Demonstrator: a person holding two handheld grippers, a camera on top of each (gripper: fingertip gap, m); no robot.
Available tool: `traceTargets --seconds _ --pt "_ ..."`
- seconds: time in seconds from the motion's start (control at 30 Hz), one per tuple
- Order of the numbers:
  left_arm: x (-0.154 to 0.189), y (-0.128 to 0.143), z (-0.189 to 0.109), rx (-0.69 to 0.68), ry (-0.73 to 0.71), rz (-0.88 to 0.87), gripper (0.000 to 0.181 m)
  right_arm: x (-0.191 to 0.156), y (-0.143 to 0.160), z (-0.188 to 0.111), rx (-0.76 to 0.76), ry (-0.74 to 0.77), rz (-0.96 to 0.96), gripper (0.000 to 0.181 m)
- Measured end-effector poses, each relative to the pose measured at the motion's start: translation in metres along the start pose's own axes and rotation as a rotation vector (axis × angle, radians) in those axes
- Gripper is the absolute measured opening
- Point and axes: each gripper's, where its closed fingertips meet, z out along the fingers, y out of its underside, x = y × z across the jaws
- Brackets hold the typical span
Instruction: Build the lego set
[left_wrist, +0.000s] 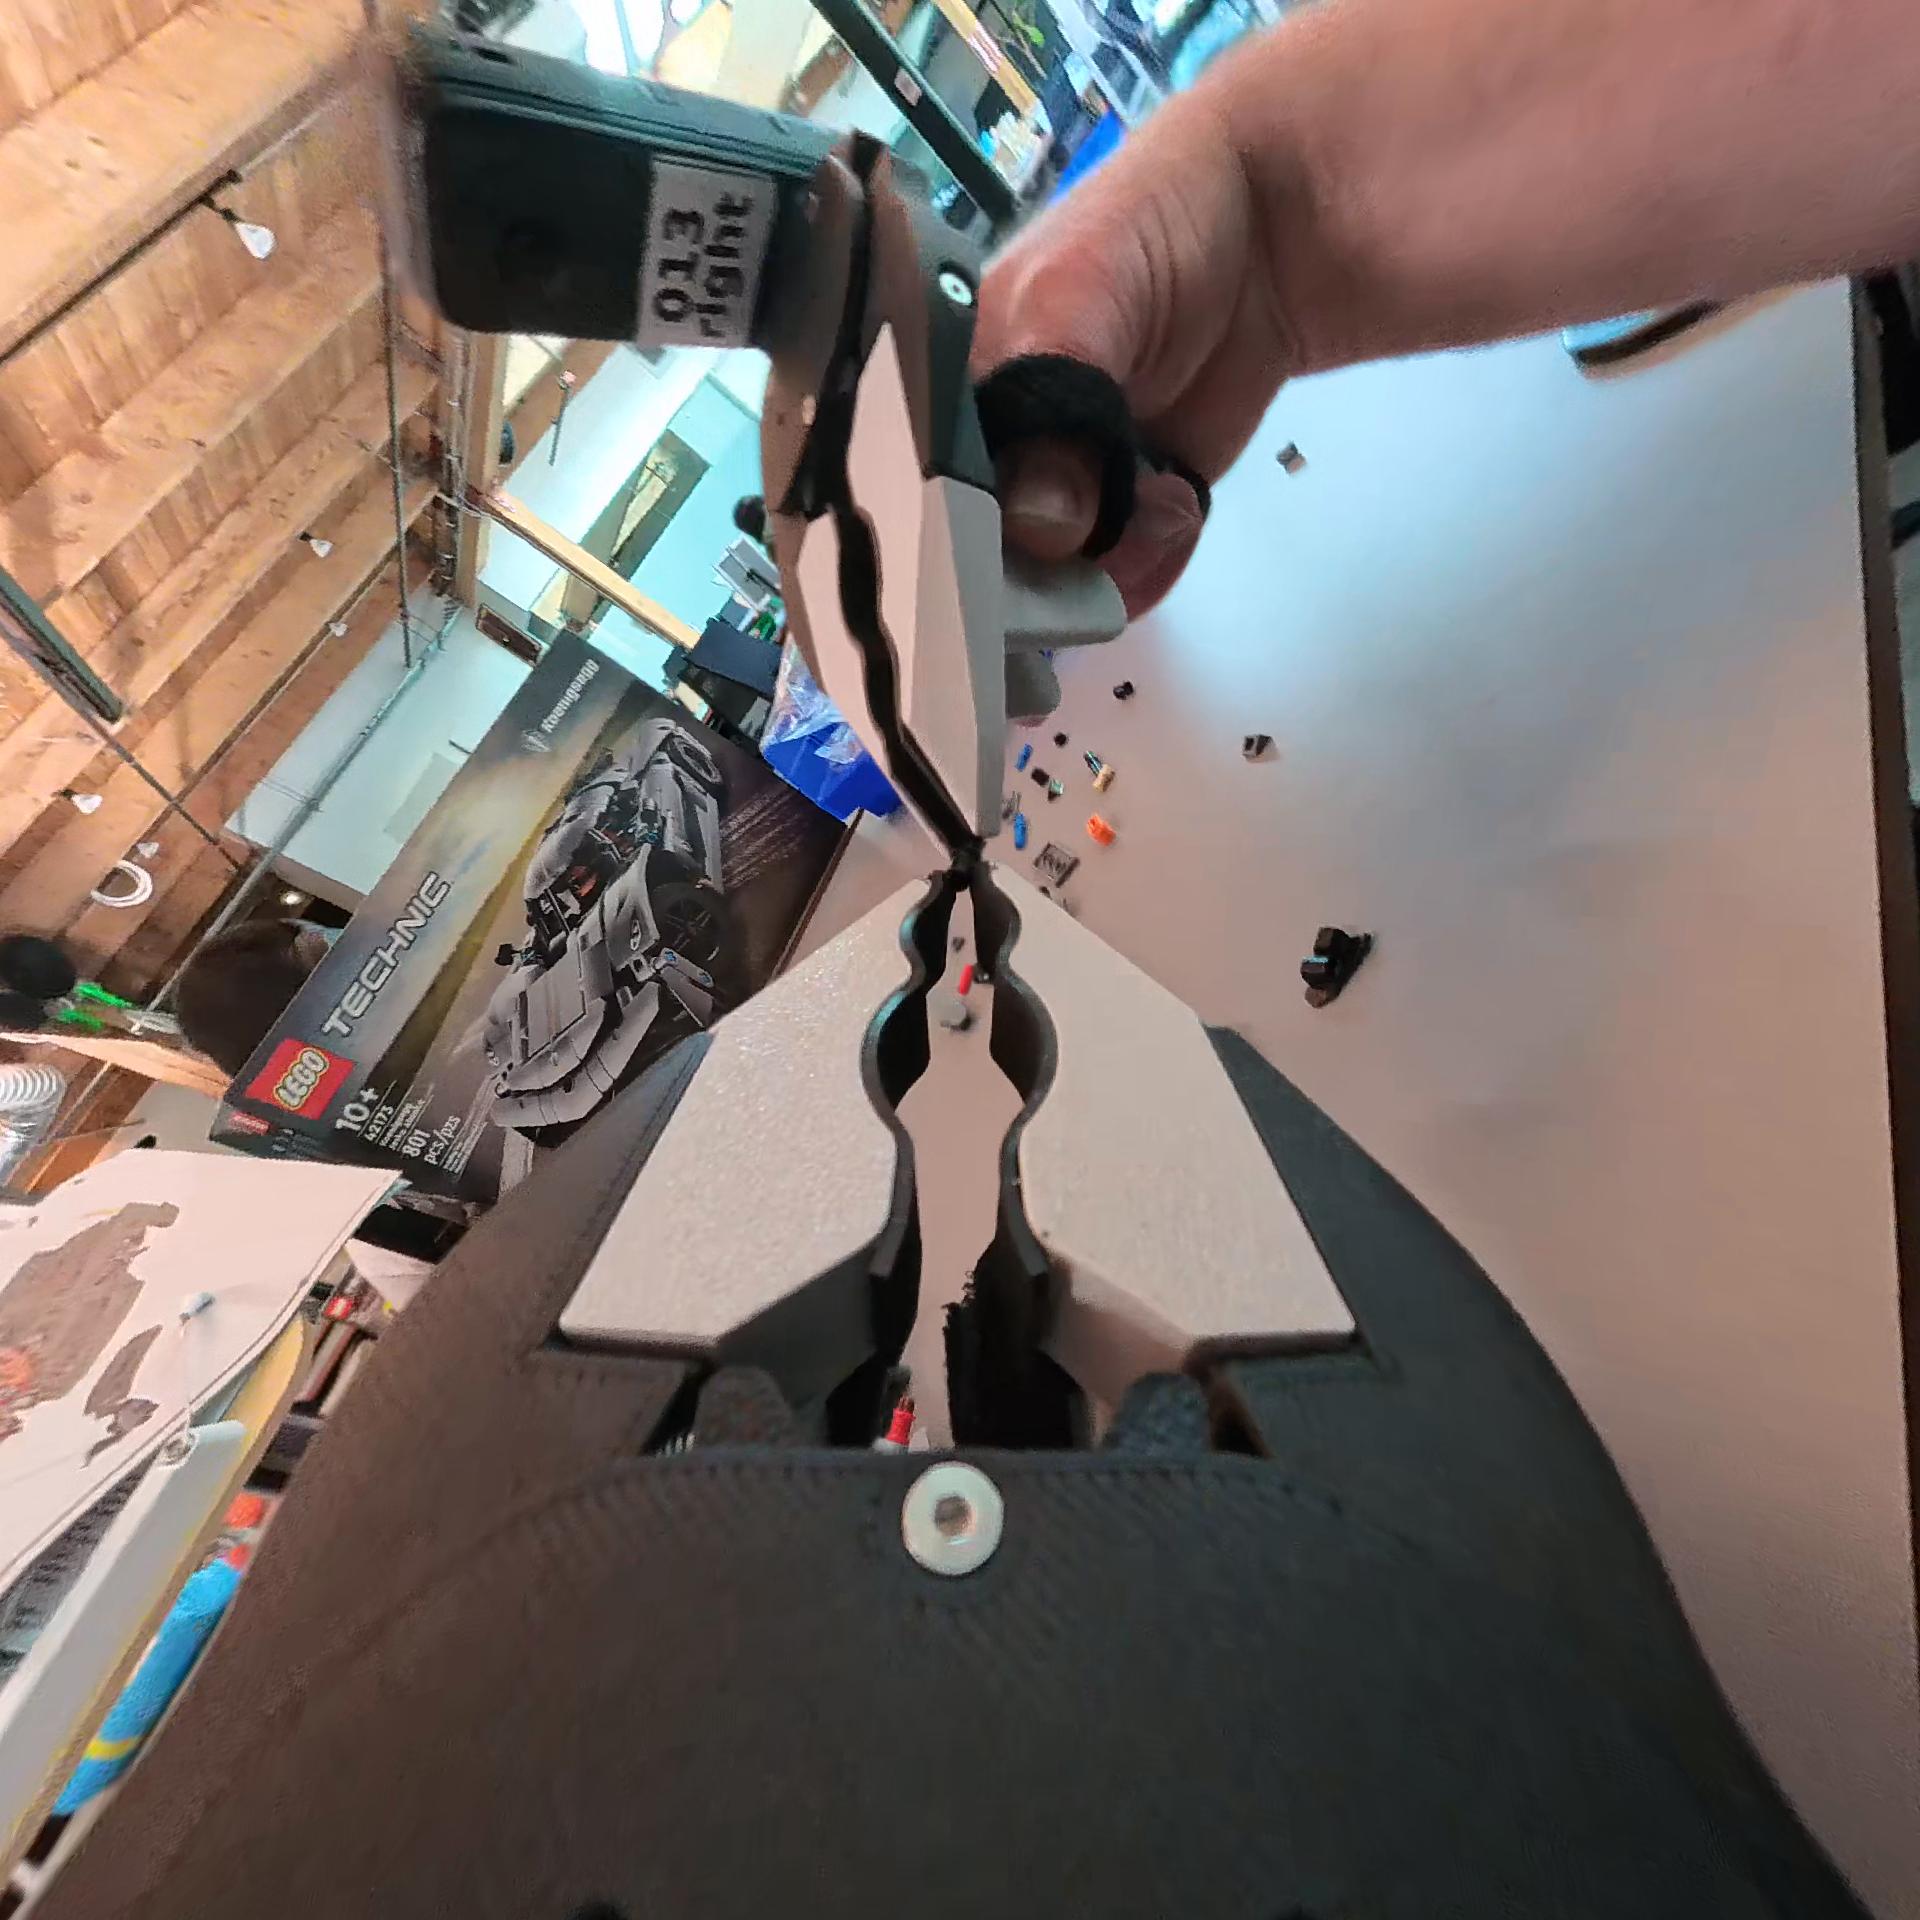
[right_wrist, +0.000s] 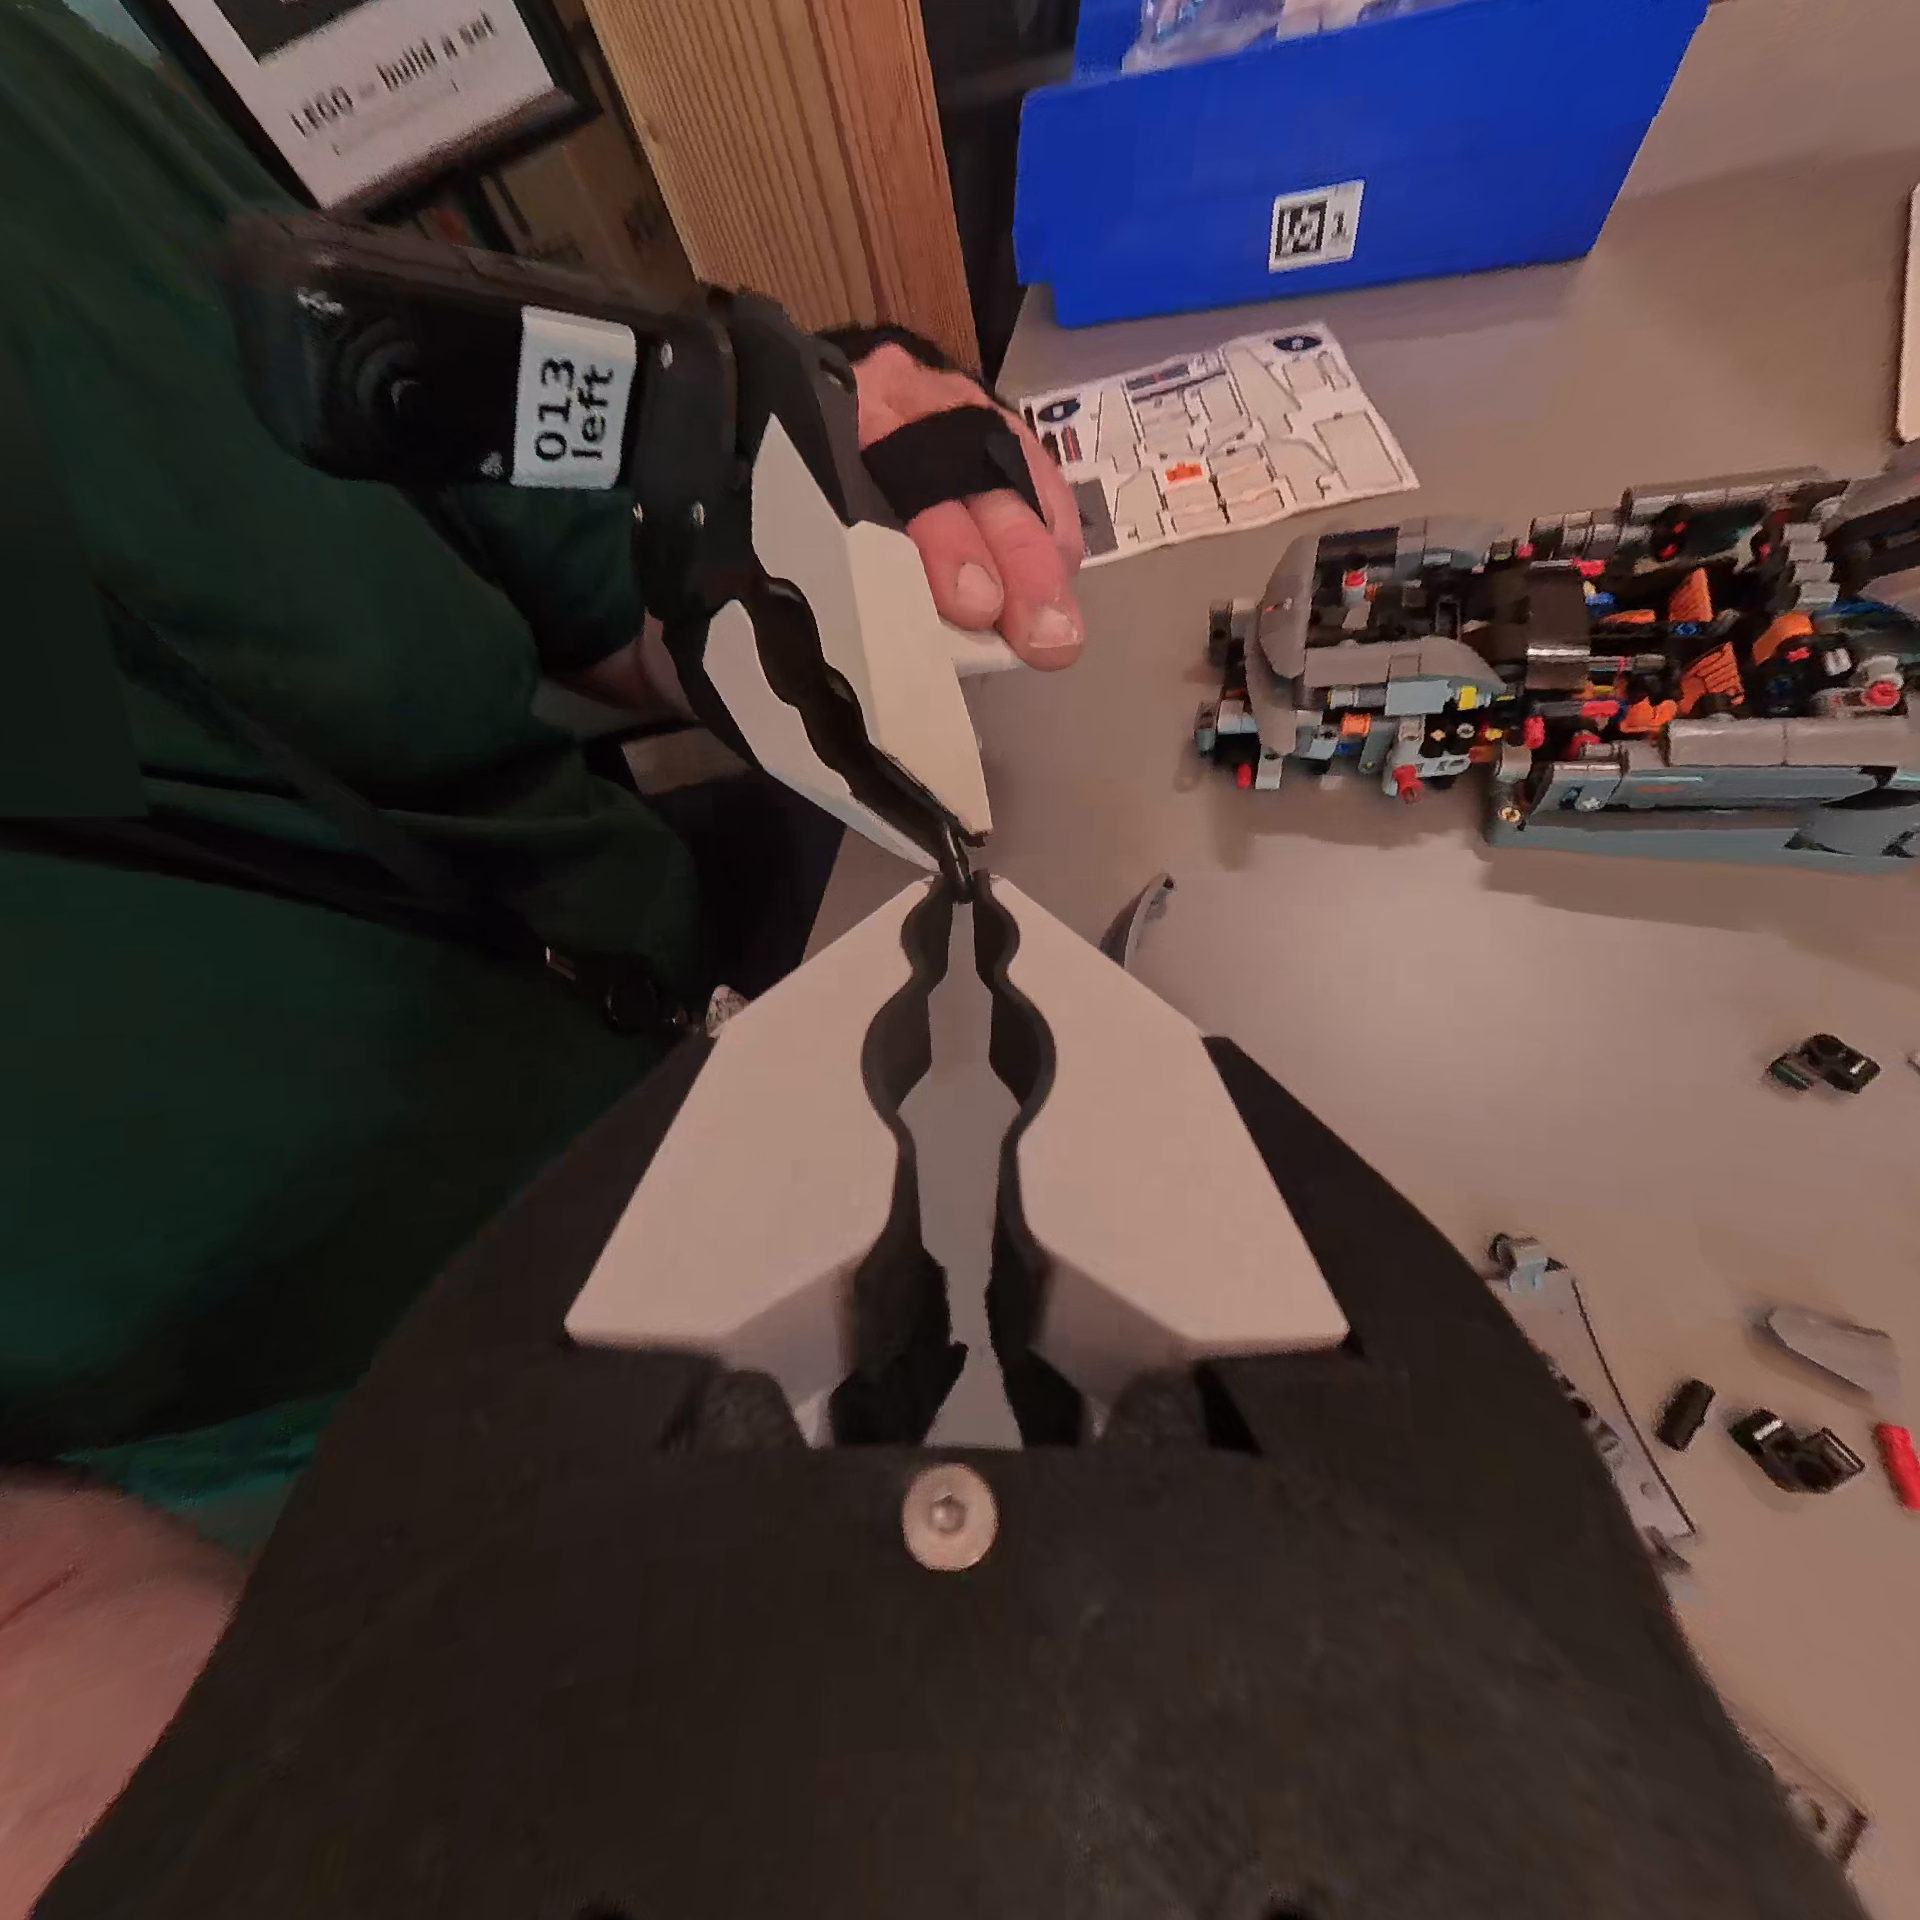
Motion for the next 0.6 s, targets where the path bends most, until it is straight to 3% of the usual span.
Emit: traceTargets --seconds 0.37,0.6 --pt "-0.011 0.002 0.0 0.052 -0.043 -0.185 0.001 0.007 -0.014 -0.003 0.205 0.008 0.045 0.002" --pt "-0.005 0.012 0.004 0.004 -0.014 -0.212 0.001 0.012 -0.01 -0.002 0.202 0.042 0.062 0.001"
